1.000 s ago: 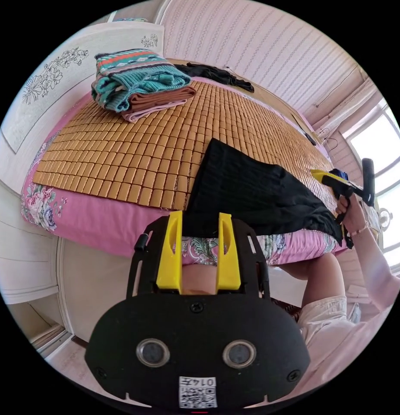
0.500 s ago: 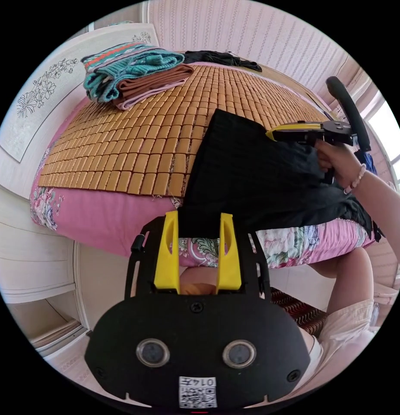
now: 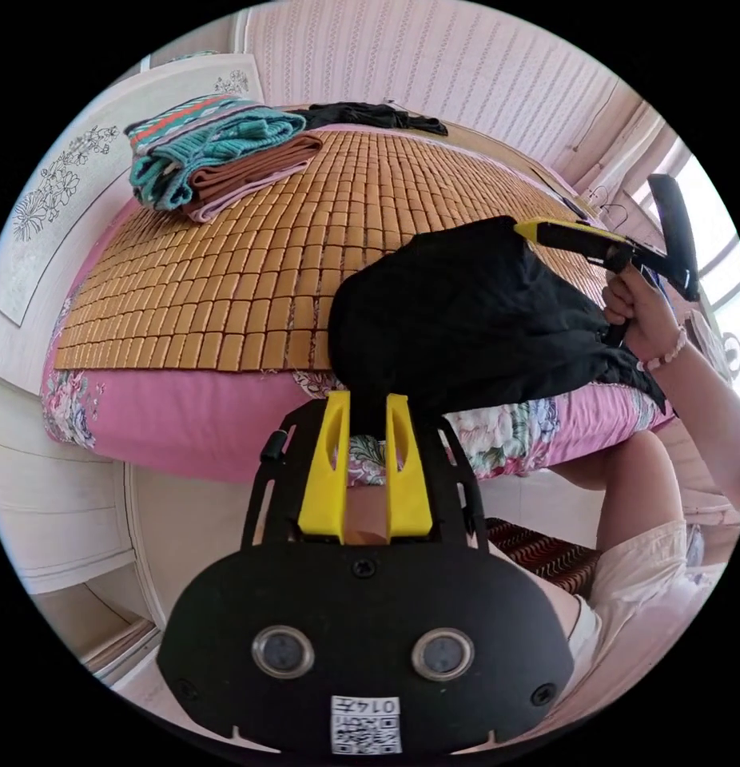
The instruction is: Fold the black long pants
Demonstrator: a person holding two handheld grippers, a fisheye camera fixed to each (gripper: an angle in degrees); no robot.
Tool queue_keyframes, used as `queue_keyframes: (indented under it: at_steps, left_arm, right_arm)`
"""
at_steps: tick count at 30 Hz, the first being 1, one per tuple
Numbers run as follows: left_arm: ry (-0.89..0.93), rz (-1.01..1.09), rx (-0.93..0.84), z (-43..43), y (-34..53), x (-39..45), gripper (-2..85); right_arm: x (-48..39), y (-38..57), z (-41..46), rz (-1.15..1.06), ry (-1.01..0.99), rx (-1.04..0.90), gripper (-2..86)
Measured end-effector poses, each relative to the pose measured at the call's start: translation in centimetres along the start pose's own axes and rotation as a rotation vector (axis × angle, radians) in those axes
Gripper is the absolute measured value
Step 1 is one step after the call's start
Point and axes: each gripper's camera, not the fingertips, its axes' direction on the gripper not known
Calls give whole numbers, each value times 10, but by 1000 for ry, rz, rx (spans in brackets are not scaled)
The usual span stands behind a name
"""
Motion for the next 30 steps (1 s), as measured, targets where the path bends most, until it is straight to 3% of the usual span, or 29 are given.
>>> queue_keyframes:
  at_steps: [5,14,18,21,24,30]
  left_arm:
    - [49,50,56,-34,3,10,62]
    - [255,188,288,-135,-10,75,56]
    - [344,354,413,-191,-42,150,54]
    - [348,487,517,-245,-58,199,53]
    - [240,524,563,-272,-60,224,53]
    - [160,504,465,-257,-60,223,54]
  right_arm:
    - [-14,18,-49,-39,33,33,4]
    - [11,88,-196,179,33,319,3]
    - [21,98,-329,185,134,515,1]
    - [-20,71,-436,32,243,642,1]
    - [-57,36,-473,-88,295,578,1]
    - [-43,13,-418,-49,414,330,1]
